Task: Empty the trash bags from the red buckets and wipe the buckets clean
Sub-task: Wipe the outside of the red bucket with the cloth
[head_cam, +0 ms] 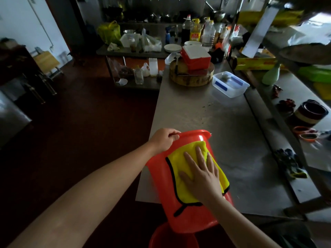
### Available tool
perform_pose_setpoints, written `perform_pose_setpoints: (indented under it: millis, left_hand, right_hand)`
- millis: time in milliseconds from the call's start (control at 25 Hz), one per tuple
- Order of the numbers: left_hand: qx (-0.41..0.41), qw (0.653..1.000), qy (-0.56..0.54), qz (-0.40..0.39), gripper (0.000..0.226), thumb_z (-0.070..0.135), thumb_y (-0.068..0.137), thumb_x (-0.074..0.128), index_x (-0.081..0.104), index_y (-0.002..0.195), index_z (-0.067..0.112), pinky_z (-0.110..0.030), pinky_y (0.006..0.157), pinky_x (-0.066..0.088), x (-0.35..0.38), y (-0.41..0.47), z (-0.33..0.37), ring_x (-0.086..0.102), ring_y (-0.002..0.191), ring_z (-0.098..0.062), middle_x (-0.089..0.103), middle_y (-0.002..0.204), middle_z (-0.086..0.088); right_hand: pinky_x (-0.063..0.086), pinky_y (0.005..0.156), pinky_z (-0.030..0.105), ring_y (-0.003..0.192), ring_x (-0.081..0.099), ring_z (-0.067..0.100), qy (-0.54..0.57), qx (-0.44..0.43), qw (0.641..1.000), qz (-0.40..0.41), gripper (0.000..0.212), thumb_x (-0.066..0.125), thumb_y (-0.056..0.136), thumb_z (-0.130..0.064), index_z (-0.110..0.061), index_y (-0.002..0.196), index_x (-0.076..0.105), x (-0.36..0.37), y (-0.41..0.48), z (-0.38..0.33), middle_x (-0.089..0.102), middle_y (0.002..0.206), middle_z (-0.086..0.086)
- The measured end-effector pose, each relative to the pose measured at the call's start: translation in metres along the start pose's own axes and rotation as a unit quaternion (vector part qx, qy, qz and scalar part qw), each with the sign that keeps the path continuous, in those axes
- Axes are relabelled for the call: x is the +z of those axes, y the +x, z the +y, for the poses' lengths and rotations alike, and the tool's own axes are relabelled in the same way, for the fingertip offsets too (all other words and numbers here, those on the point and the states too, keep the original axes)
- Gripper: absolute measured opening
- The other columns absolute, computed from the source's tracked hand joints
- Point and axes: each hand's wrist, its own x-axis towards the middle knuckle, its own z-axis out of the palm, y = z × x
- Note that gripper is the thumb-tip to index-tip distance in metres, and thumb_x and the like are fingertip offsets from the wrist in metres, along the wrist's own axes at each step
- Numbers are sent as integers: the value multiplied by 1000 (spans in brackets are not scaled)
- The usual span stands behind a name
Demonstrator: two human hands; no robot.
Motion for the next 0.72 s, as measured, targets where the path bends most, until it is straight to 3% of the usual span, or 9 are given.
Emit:
perform_pose_setpoints:
  millis: [160,320,400,480,560,720]
  left_hand:
    - [-75,985,-150,-37,19,11,100,57,69,114,17,-40,91,57,-8,-15,-31,71,98,-22,73,107,-7]
    - [-96,991,-76,-53,23,14,97,59,69,116,20,-36,90,55,-30,-14,-41,67,95,-13,72,110,-5]
    - [-51,997,-21,-46,34,30,98,61,64,131,27,-29,98,50,-33,-7,-30,64,109,-10,67,122,2]
    - [6,996,79,-46,37,36,99,60,63,134,27,-23,97,44,-25,-1,-17,61,115,-14,65,125,1]
    - [35,990,136,-27,32,31,99,61,67,130,24,-23,93,42,-17,5,-14,61,113,-19,67,119,-4]
    - [18,992,118,-34,29,23,94,68,72,123,21,-18,92,45,-23,13,-16,63,113,-13,70,124,0]
  right_hand:
    - [1,123,56,151,-25,31,-43,-38,998,-20,71,20,92,-80,-56,155,-2,-8,30,-9,-27,164,-13]
    - [-5,121,59,147,-36,33,-82,-88,991,-52,70,21,95,-77,-54,154,-10,5,31,-36,-34,162,-11]
    - [-6,120,60,147,-35,34,-82,-96,991,-52,70,21,96,-75,-52,156,-4,14,30,-48,-29,164,-9]
    - [-2,120,61,150,-27,35,-84,-96,991,-30,70,21,95,-75,-50,158,3,20,30,-54,-20,167,-6]
    - [0,120,61,151,-25,34,-82,-96,992,-26,71,22,94,-76,-51,157,3,19,30,-52,-18,168,-7]
    - [10,122,54,155,-16,25,-31,-34,999,-25,74,26,89,-84,-59,153,-2,7,41,-15,-17,167,-17]
